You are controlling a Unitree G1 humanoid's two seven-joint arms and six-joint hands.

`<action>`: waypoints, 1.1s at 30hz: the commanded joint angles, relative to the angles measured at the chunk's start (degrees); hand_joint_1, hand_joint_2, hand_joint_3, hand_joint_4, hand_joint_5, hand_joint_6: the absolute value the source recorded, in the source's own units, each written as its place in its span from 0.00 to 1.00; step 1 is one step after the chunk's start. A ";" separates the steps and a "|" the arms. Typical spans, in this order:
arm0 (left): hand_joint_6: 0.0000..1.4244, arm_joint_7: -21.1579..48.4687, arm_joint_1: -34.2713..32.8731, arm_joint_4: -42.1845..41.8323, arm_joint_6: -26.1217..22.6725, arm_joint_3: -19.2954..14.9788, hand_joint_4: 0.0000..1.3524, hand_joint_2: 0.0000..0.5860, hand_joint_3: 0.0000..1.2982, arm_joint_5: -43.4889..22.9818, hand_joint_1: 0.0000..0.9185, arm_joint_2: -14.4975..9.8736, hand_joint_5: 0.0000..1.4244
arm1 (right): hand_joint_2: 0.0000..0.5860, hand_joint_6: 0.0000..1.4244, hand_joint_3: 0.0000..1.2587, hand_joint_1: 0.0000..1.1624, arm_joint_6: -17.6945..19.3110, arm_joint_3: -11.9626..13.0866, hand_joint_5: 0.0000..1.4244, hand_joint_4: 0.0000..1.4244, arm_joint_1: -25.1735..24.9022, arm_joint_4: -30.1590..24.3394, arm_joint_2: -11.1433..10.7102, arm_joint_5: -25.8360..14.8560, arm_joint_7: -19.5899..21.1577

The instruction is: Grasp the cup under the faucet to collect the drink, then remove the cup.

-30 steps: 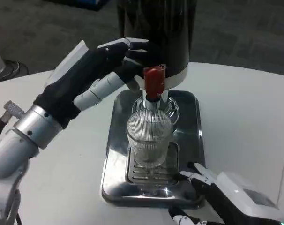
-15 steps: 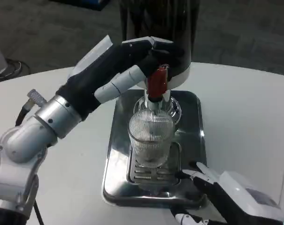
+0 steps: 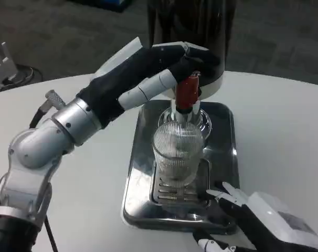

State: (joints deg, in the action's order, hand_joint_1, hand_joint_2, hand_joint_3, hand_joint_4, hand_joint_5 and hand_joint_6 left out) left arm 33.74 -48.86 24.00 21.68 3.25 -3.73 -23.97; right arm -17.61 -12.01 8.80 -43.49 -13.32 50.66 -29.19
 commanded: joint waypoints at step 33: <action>0.30 2.42 4.86 -2.00 6.19 4.46 0.19 0.19 0.24 4.67 0.00 0.61 0.24 | 0.75 0.07 0.14 0.30 -0.41 0.62 0.03 0.01 2.55 -2.03 -0.05 -0.80 0.66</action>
State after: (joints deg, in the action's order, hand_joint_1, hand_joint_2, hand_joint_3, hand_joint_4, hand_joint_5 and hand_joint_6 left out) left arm 34.66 -45.49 22.87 26.63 6.03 -1.18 -22.64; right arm -17.63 -11.56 10.77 -45.09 -13.67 50.19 -28.79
